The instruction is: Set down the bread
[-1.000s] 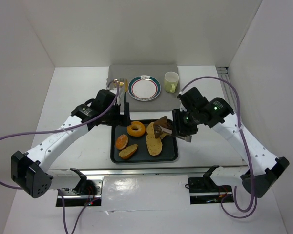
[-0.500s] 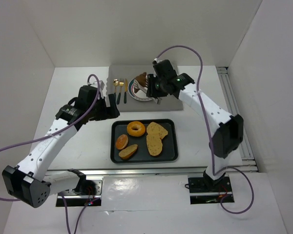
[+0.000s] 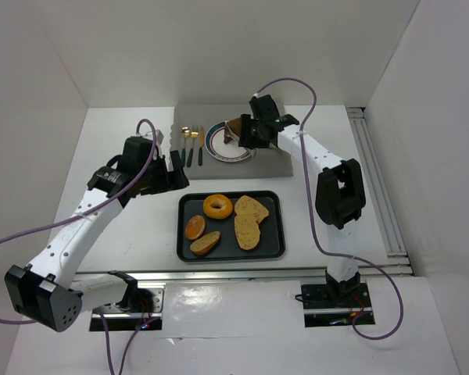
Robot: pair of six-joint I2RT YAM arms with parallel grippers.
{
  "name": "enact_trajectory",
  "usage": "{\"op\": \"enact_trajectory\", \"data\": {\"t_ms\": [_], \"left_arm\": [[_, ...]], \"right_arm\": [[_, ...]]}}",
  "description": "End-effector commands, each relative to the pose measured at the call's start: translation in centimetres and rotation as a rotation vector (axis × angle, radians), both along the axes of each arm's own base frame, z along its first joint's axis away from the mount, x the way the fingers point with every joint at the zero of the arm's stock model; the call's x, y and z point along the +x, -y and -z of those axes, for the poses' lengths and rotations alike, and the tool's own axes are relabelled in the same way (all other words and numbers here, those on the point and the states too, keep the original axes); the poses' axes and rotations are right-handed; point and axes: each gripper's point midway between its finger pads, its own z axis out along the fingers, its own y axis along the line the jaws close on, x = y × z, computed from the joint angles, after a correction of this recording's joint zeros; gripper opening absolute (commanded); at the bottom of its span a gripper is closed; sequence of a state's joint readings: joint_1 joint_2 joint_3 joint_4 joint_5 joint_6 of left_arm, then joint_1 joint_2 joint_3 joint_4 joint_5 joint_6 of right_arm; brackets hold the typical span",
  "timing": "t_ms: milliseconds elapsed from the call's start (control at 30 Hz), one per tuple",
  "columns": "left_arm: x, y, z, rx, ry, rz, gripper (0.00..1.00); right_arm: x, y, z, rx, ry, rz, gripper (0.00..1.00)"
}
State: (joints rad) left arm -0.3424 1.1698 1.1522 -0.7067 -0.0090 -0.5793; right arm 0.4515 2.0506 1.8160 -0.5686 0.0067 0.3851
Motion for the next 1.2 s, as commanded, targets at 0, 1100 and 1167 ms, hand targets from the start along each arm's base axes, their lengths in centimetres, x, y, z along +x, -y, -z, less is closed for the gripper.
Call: {"op": "enact_trajectory", "data": {"t_ms": [0, 1100, 1167], "left_arm": [[0.1, 0.1, -1.6, -0.024, 0.039, 0.010, 0.99], [-0.2, -4.1, -3.2, 0.107, 0.107, -0.088, 0.99], [-0.3, -4.4, -3.7, 0.102, 0.124, -0.098, 0.99]], "right_arm": [[2.5, -1.6, -4.4, 0.094, 0.140, -0.015, 0.59], [-30.2, -5.2, -6.3, 0.012, -0.087, -0.497, 0.57], [-31.9, -6.2, -6.0, 0.038, -0.114, -0.522, 0.57]]}}
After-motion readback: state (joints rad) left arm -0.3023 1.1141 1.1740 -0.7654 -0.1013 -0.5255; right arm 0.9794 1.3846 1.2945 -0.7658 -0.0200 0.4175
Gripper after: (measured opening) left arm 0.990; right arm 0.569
